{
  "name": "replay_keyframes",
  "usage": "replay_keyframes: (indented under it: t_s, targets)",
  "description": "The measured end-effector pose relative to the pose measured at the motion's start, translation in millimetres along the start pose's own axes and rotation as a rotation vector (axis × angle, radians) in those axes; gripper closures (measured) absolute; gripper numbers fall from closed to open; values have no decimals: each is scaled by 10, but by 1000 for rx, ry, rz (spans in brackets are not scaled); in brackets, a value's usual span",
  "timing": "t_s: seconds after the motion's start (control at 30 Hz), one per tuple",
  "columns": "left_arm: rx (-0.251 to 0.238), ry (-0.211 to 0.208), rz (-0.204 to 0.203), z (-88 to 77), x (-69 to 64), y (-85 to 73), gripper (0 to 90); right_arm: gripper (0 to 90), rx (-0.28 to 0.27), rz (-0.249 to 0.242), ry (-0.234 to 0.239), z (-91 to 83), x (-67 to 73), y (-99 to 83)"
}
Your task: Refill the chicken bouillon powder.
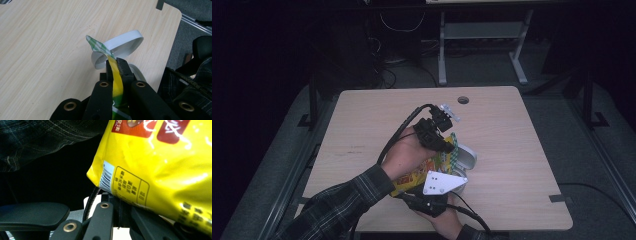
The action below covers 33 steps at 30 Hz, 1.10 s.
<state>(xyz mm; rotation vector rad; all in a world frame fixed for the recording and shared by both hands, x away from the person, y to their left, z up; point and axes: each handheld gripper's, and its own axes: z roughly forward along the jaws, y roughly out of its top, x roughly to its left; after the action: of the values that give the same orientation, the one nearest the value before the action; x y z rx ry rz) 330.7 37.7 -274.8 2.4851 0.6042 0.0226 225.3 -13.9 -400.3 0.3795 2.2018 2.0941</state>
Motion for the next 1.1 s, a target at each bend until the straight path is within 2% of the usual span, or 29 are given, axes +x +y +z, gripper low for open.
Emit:
replay_keyframes:
  t_s: [1.1]
  targets:
    - [7,2,0,15,-11,5,900,900,-5,12,3,2,-3,-2]
